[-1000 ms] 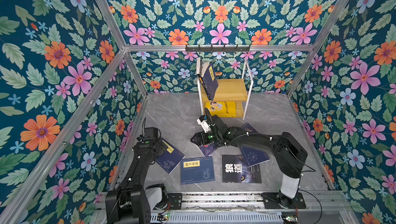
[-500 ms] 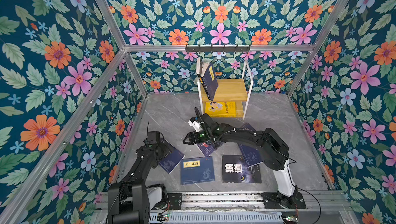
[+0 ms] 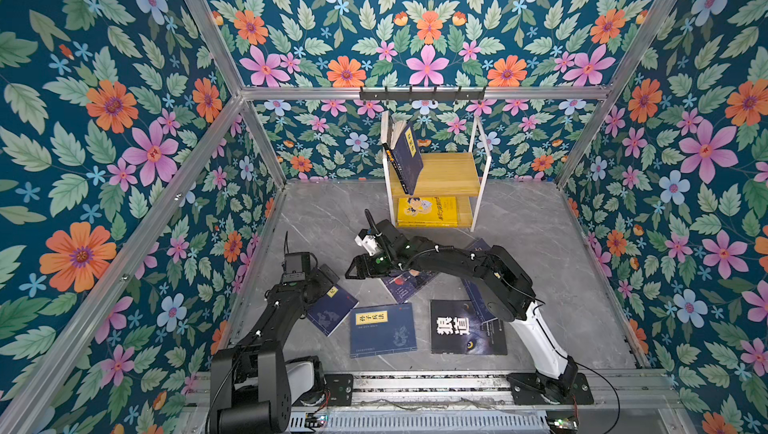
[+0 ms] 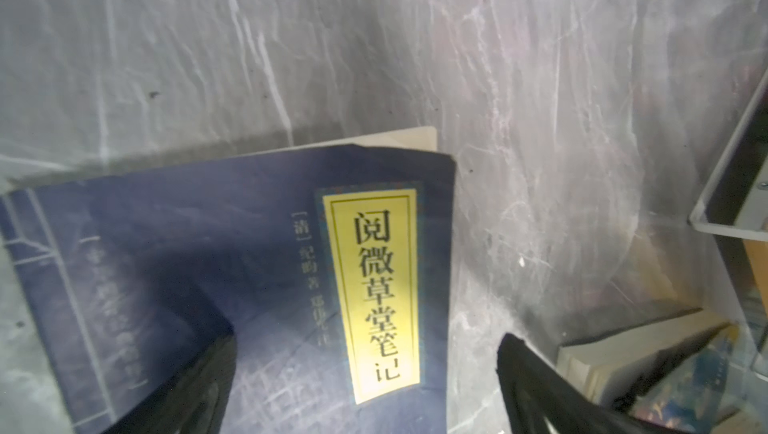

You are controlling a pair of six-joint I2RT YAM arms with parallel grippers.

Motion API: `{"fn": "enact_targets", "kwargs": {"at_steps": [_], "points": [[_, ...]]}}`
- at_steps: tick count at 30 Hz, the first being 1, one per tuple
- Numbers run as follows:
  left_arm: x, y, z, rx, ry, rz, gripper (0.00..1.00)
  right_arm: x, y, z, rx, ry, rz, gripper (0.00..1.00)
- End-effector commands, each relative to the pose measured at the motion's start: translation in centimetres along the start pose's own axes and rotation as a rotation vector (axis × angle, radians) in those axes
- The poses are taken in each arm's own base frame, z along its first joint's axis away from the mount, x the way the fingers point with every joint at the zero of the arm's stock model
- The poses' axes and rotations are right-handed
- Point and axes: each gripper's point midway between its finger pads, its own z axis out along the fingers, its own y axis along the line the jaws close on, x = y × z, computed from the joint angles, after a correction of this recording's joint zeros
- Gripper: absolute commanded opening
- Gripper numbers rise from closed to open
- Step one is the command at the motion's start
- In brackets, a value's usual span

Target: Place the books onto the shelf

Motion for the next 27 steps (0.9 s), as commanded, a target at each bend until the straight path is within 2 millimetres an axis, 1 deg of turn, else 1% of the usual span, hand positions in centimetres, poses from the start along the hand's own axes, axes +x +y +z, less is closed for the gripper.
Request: {"fn": "enact_targets", "kwargs": {"at_steps": [1,3,5,6,8,9,12,14,16,18,20,23,27], "points": [[0.1,0.7,-1.1,-0.066,0.027,-0.008,0.98,0.4,0.4,0.4,-0.024,0.040,0.034,0.70],[-0.3,1.8,-2.1,-0.147,0.011,0.003,0.99,0.4,0.4,0.4,-0.024,0.039,0.031,0.70],[-0.1,3.3,-2.9,-0.216,-0.001,-0.015,0.99,0.4,0.4,0.6,-0.027,0.039,0.028,0.70],[0.1,4.0,-3.1,-0.242,0.000,-0.030,0.96,0.4,0.3,0.7,-0.028,0.045,0.032,0.70],[0.2,4.6,-3.5,-0.261,0.002,-0.038,0.91,0.7,0.4,1.1,-0.040,0.063,0.038,0.70],[0.4,4.8,-3.6,-0.263,0.010,-0.031,0.88,0.9,0.4,1.2,-0.042,0.066,0.037,0.70],[1.2,5.7,-3.7,-0.282,0.026,-0.030,0.90,1.3,0.2,1.6,-0.042,0.071,0.036,0.70],[1.8,6.3,-3.2,-0.283,0.041,-0.052,0.90,1.4,-0.3,1.8,-0.036,0.075,0.049,0.70],[2.0,6.1,-2.5,-0.262,0.052,-0.054,0.91,1.5,-0.5,2.0,-0.034,0.074,0.057,0.70],[2.6,5.8,-1.5,-0.223,0.073,-0.063,0.94,1.5,-0.4,2.1,-0.039,0.067,0.061,0.70],[2.9,5.4,-0.6,-0.186,0.080,-0.069,0.95,1.5,-0.6,2.5,-0.040,0.074,0.069,0.70],[3.3,3.7,0.7,-0.076,0.097,-0.058,0.95,1.8,-1.1,2.8,-0.023,0.091,0.079,0.70],[3.1,1.8,1.1,0.022,0.100,-0.040,0.93,2.3,-1.8,3.5,-0.010,0.118,0.097,0.70]]}}
